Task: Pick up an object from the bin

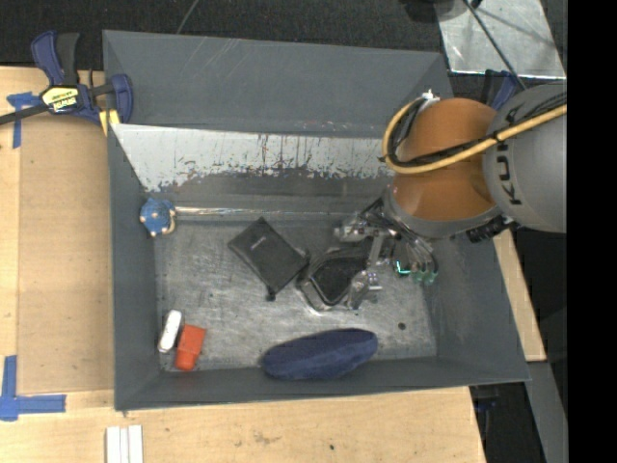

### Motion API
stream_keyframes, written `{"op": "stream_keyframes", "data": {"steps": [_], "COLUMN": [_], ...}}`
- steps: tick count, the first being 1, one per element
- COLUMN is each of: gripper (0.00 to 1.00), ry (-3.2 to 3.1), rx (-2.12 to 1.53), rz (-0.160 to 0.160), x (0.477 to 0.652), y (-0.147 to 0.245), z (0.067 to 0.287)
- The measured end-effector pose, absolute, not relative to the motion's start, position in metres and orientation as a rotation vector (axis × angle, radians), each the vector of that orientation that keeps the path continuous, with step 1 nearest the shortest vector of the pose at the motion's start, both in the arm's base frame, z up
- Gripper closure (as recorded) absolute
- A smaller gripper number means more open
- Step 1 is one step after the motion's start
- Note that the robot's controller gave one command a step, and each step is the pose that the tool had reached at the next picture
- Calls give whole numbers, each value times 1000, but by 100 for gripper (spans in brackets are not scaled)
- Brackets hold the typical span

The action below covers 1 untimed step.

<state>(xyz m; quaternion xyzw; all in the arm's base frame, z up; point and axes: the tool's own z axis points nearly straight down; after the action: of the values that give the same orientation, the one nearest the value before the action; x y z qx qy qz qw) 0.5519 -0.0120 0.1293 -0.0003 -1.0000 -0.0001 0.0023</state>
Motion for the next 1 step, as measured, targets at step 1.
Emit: {"op": "stream_keyframes", "data": {"steps": [1], "gripper": [0], "ry": [-3129], "rx": [124], "rz": [6], "x": [582], "y": [-2], "z": [106]}}
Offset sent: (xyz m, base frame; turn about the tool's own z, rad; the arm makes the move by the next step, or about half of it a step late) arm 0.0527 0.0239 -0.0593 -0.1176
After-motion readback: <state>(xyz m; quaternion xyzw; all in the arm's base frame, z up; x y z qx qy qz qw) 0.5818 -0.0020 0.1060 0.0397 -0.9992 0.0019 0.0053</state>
